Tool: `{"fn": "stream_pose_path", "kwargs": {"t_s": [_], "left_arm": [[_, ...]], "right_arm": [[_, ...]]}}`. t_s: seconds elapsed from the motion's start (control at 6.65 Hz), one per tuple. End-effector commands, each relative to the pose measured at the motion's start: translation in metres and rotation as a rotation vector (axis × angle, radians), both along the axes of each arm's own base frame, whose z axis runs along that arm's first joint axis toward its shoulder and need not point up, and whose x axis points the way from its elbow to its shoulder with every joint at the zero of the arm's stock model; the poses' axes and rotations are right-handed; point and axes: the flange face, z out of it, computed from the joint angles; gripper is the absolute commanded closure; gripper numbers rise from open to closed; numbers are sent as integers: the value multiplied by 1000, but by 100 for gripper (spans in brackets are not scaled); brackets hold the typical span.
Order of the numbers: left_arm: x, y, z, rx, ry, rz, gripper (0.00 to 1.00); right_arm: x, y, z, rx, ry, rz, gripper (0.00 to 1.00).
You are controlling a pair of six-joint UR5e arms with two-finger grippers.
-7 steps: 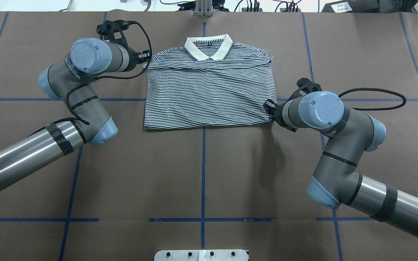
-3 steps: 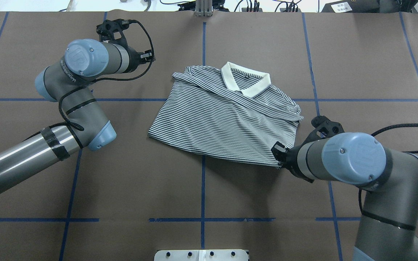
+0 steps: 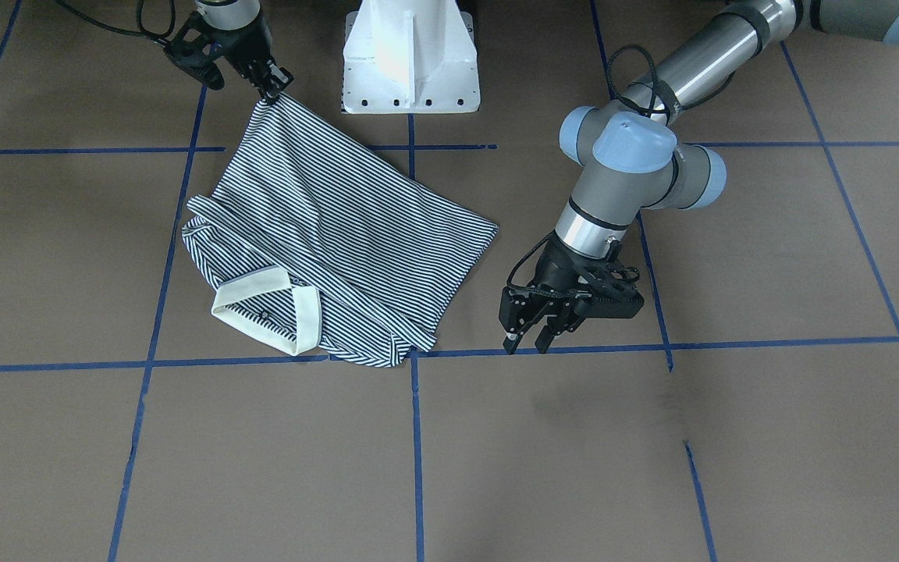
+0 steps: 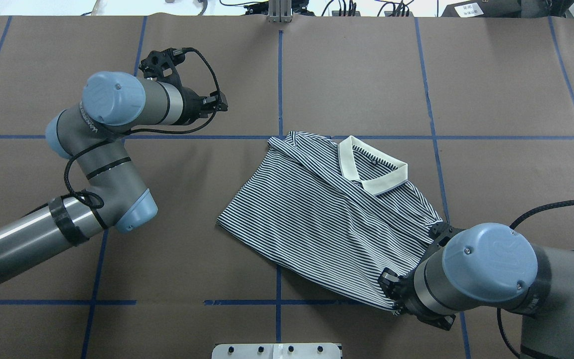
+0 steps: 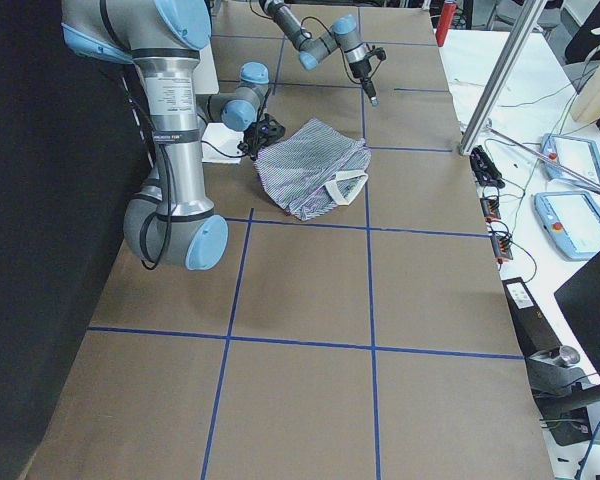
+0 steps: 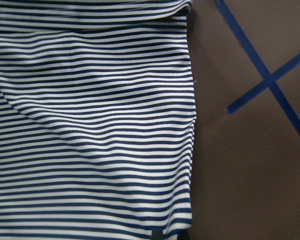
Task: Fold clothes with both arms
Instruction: 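Drag the shirt corner with the right gripper to rotate it while the left arm withdraws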
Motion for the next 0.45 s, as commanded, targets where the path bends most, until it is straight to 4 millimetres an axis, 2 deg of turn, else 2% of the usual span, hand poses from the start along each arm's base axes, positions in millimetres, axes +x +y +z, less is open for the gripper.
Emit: {"fn": "stream_pose_path", "kwargs": {"t_s": [0.0,0.15,0.3], "left_arm": [[5,107,-8,-106,97,88,39],[7,148,-14,-171,47,119,39],[23,166,-9,-186,-30,100,40]], "right_arm": [[1,1,-6,-20,-11,-3,0],[18,-25,-13,-11,-30,59,0],[32,-53,-23,2,-51,123,0]]}}
